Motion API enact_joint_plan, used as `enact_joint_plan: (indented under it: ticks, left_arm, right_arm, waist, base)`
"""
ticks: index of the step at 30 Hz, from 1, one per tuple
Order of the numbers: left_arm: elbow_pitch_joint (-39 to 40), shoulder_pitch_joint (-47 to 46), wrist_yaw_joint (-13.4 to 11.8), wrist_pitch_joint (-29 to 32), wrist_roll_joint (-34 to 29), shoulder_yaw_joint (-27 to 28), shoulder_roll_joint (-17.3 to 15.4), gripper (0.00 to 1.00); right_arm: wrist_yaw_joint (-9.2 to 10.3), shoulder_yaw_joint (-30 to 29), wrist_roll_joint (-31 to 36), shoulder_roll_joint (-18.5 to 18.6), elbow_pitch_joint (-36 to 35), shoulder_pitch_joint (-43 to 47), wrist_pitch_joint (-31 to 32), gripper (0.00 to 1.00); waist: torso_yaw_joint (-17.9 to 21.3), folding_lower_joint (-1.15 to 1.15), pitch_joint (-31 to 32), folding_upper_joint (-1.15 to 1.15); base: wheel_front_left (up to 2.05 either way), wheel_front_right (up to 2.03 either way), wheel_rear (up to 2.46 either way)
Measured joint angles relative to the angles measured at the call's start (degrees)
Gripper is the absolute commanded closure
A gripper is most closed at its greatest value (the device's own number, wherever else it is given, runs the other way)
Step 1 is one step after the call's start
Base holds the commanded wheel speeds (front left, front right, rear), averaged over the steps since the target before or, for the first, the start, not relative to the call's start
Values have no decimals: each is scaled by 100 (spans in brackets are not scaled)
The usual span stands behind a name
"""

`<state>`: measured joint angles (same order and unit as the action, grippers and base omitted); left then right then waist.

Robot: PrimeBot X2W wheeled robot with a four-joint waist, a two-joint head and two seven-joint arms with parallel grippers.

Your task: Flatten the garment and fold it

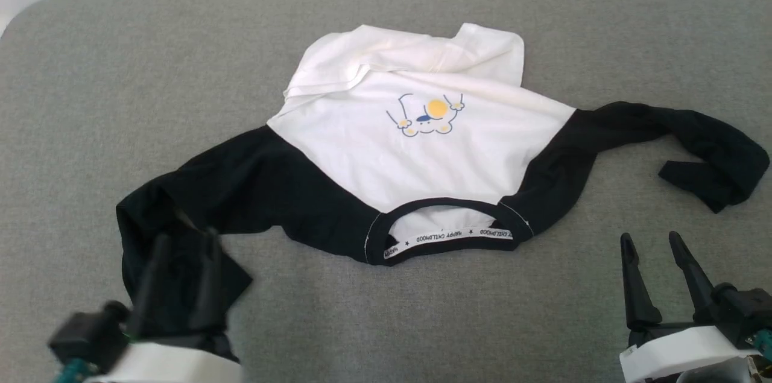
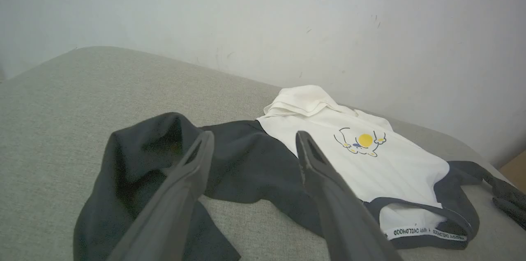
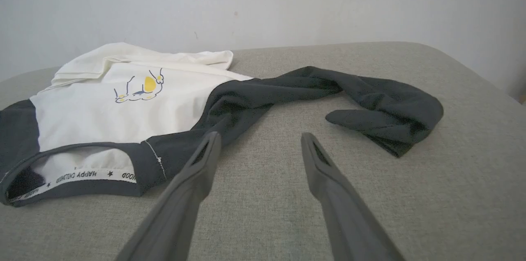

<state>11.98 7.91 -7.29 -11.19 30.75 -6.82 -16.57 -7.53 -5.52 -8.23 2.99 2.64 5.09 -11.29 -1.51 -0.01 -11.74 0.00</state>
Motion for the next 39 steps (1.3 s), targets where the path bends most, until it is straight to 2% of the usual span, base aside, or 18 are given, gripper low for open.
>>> enact_joint_plan:
  ticks: [4,9,13,18,22,27,32,39]
  left_arm:
    - [-83,63,-34,11,-25,-243,164,0]
    - [-288,-72,-36,231,-371,-542,73,0]
    - [-497,-285,-22,853,-578,-921,-78,0]
    - [-720,-713,162,1537,-672,-1379,-105,0]
    - [-1093,-1140,182,1879,-706,-1506,-58,0]
    - [-1601,-1600,308,1985,-795,-1590,-83,0]
    - [-2008,-1879,321,2216,-917,-1645,-159,0]
    - [-2150,-2102,314,2575,-893,-1653,-188,0]
  right_arm:
    - [0,20,-34,0,5,24,0,0]
    - [0,48,-54,0,29,43,-9,0]
    - [0,68,-97,0,66,52,-58,0]
    - [0,121,-145,0,143,50,-110,0]
    - [0,149,-155,0,189,34,-144,0]
    - [0,172,-175,0,219,-67,-192,0]
    - [0,158,-180,0,246,-134,-203,0]
    - [0,159,-185,0,286,-163,-243,0]
  waist:
    - [62,0,39,0]
    - [136,0,65,0]
    - [190,1,51,0]
    - [225,1,-32,0]
    - [245,1,-122,0]
    - [280,2,-249,0]
    - [323,2,-373,0]
    - [372,1,-499,0]
  base:
    - [0,0,0]
    - [0,0,0]
    - [0,0,0]
    - [0,0,0]
    - [0,0,0]
    - [0,0,0]
    - [0,0,0]
    - [0,0,0]
